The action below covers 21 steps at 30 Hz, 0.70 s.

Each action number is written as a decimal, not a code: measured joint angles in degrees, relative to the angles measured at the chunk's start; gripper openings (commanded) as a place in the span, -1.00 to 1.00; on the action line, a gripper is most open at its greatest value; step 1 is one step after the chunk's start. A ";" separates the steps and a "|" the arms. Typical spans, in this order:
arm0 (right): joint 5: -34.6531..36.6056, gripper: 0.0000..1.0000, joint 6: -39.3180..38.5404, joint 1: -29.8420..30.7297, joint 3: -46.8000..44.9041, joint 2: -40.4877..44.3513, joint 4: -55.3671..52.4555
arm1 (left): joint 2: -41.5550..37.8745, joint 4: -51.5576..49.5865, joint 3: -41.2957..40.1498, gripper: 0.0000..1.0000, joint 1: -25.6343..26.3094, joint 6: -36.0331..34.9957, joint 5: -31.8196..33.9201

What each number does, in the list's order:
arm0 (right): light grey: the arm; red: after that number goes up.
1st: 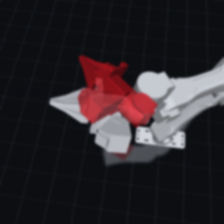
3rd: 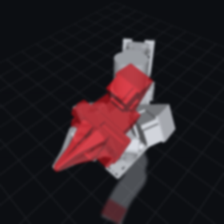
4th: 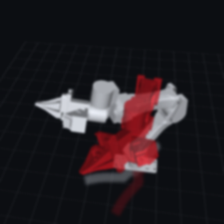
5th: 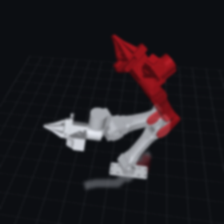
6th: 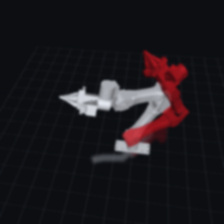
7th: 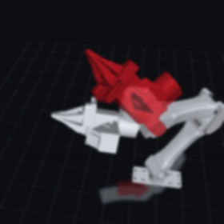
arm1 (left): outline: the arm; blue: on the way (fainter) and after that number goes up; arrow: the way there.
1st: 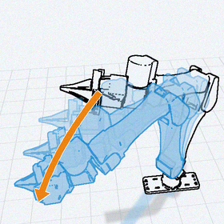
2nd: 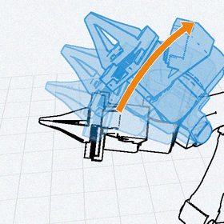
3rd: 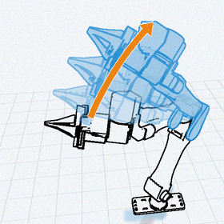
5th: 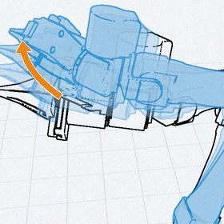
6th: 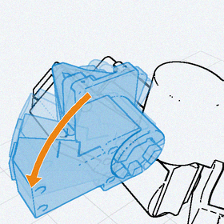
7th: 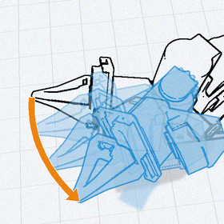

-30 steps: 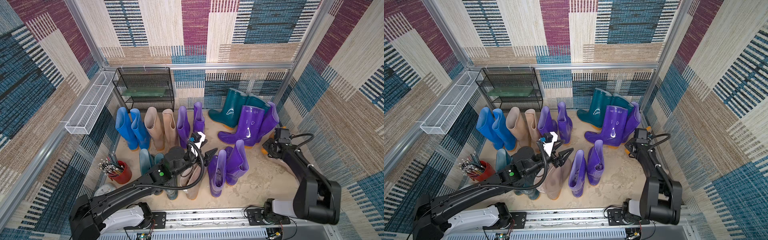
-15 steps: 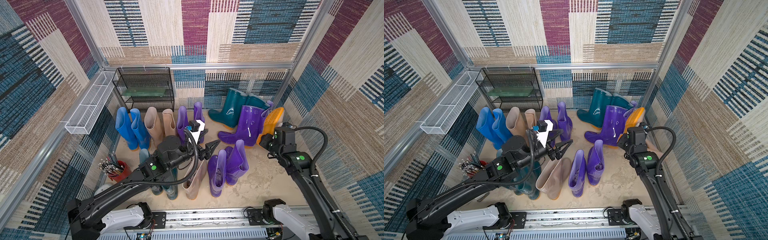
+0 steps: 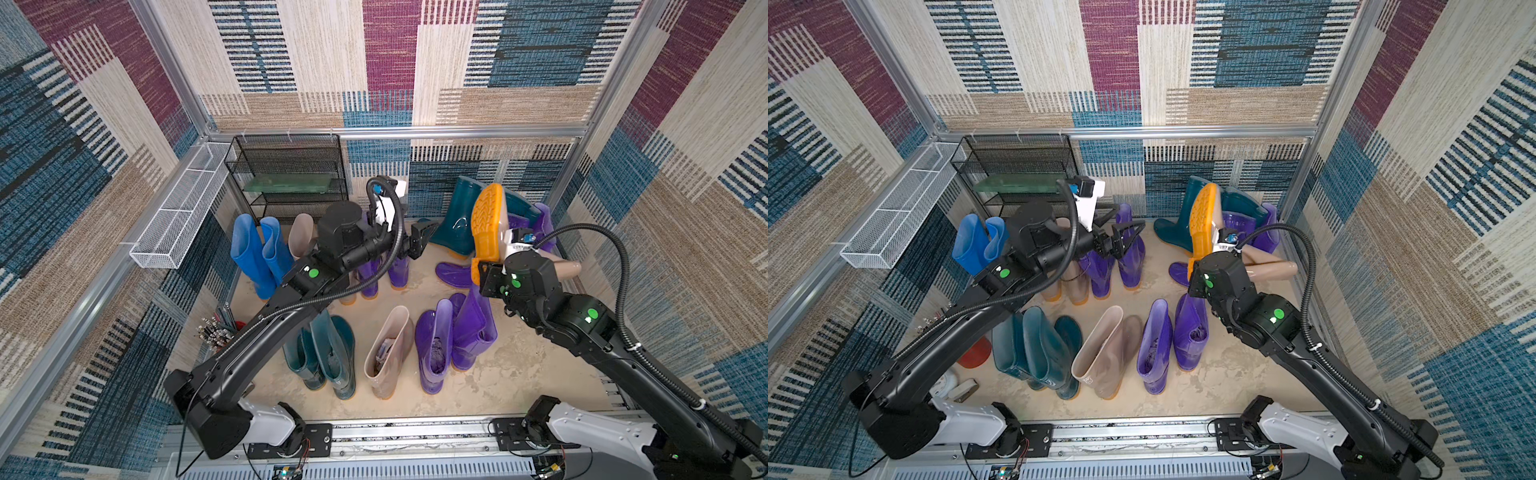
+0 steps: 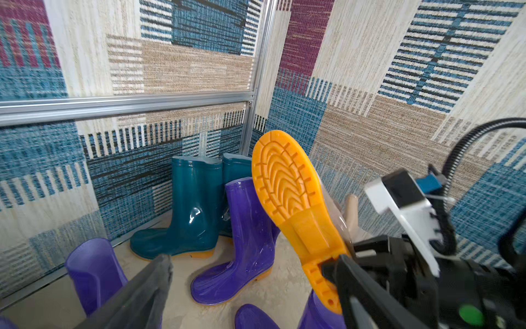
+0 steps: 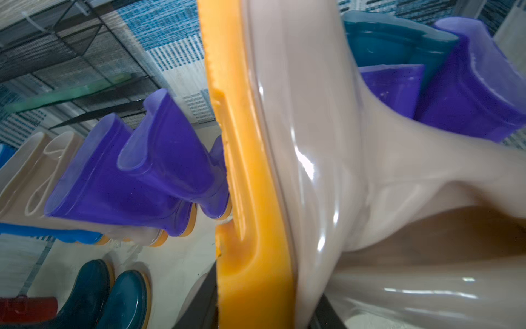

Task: Match and arrange rain boots in pairs
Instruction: Adjust the rain boot.

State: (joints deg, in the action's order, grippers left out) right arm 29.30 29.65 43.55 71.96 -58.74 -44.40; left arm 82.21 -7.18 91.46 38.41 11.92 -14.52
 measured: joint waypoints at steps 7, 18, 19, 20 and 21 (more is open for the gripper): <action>1.79 -1.00 -2.97 5.49 0.81 -3.72 3.26 | 12.66 0.94 11.93 0.98 -2.08 8.68 -12.00; 2.14 -1.00 -6.51 5.90 0.28 -5.29 8.85 | 16.92 5.97 9.31 0.98 -2.25 21.62 -15.87; 2.12 -1.00 -6.62 6.03 0.28 -5.55 8.96 | 17.14 6.88 9.07 0.98 -2.25 22.82 -15.96; 2.10 -1.00 -6.78 6.25 0.28 -5.75 9.01 | 17.20 7.82 8.52 0.98 -2.25 23.91 -16.24; 2.10 -1.00 -6.78 6.32 0.28 -5.90 9.05 | 17.20 8.63 7.98 0.98 -2.25 24.94 -16.35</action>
State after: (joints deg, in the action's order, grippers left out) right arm 31.40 22.87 49.87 72.25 -64.64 -35.35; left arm 99.42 1.45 99.44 36.16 36.86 -30.87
